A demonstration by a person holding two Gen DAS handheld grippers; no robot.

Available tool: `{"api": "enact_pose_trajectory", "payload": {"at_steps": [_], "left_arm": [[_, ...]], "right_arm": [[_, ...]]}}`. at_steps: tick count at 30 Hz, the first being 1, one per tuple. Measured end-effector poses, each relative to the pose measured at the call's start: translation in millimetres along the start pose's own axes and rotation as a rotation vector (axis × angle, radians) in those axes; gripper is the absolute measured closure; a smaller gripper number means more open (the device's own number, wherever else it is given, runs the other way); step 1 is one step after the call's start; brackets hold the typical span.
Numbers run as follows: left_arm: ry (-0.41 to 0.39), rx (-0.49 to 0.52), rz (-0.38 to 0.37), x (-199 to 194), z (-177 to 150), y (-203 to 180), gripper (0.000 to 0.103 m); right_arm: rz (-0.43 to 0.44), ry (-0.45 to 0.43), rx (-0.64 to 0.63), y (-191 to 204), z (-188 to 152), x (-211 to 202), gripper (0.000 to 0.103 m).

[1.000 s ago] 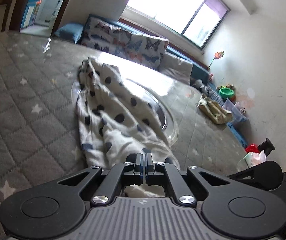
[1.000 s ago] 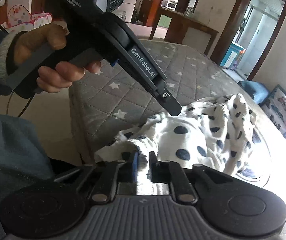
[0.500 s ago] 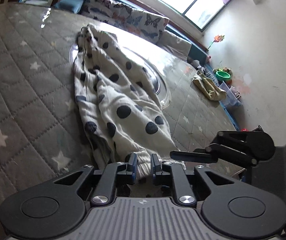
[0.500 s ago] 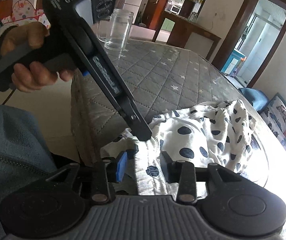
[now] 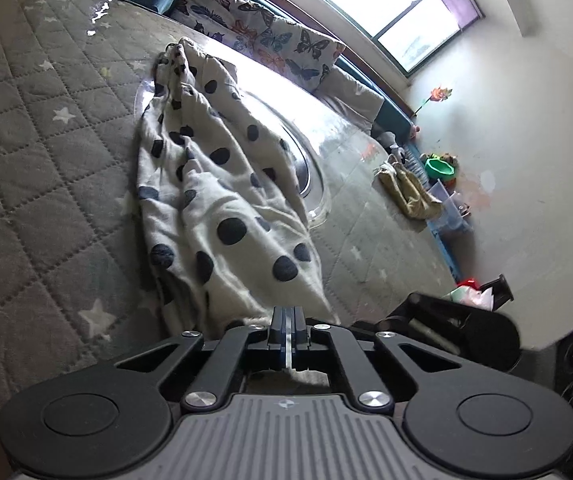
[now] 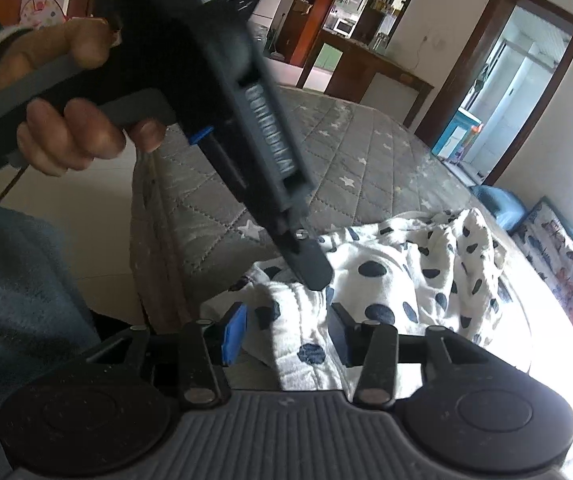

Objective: Fold clothes

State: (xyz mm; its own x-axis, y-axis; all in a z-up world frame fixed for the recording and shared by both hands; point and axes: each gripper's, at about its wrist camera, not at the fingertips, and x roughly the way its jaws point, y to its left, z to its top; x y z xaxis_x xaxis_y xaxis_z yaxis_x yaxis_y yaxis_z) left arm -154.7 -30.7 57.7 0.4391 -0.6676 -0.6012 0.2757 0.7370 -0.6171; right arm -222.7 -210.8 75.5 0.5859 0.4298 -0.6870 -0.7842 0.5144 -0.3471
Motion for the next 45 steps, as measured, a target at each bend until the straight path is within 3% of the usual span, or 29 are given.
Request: {"api": "enact_pose_trajectory", "payload": {"at_steps": [6,9,10,11,12,16,20,26,30,32,34,36,38,45], "left_arm": [[0.019,0.048,0.053,-0.9,-1.3,-5.6,0.100],[0.031,0.033,0.060,-3.4,-5.9,-0.3,0.088],[0.030,0.031,0.068,-3.4,-6.8,1.1,0.080],[0.029,0.017,0.070,-3.2,-7.0,3.3,0.072],[0.029,0.003,0.070,-2.8,-7.1,5.5,0.071],[0.036,-0.041,0.031,0.2,-6.4,10.9,0.070],[0.044,-0.092,0.019,3.7,-4.7,15.6,0.061],[0.053,-0.195,-0.042,9.9,-3.9,24.1,0.057],[0.050,-0.228,-0.044,14.9,-2.5,26.7,0.061],[0.044,-0.226,-0.046,16.1,-2.4,26.3,0.077],[0.037,-0.217,-0.049,16.7,-2.4,24.9,0.085],[0.025,-0.202,-0.043,15.7,-2.3,22.2,0.090],[0.015,-0.206,-0.040,14.3,-1.9,21.9,0.093],[0.003,-0.249,-0.075,10.4,0.2,20.7,0.093]], "right_arm": [[-0.024,0.001,-0.015,8.0,-1.5,5.1,0.063],[-0.026,0.004,-0.013,7.6,-3.6,3.2,0.066],[-0.029,0.006,-0.011,6.6,-3.9,2.7,0.069],[-0.032,0.008,-0.008,5.5,-4.2,2.1,0.080],[-0.034,0.010,-0.005,4.6,-4.3,2.0,0.083],[-0.042,0.019,0.009,1.1,-4.6,1.7,0.088],[-0.048,-0.008,0.035,0.4,-4.8,-7.7,0.096],[-0.055,-0.036,0.070,-3.6,-5.2,-17.6,0.099],[-0.057,-0.041,0.072,-2.9,-6.6,-17.6,0.099],[-0.058,-0.044,0.073,-2.5,-7.3,-17.6,0.099],[-0.059,-0.047,0.074,-2.1,-8.0,-17.6,0.097],[-0.060,-0.050,0.076,-1.7,-8.7,-17.5,0.088],[-0.061,-0.053,0.077,-1.3,-9.4,-17.5,0.063],[-0.100,-0.055,0.035,10.5,-6.7,-14.8,0.066]]}}
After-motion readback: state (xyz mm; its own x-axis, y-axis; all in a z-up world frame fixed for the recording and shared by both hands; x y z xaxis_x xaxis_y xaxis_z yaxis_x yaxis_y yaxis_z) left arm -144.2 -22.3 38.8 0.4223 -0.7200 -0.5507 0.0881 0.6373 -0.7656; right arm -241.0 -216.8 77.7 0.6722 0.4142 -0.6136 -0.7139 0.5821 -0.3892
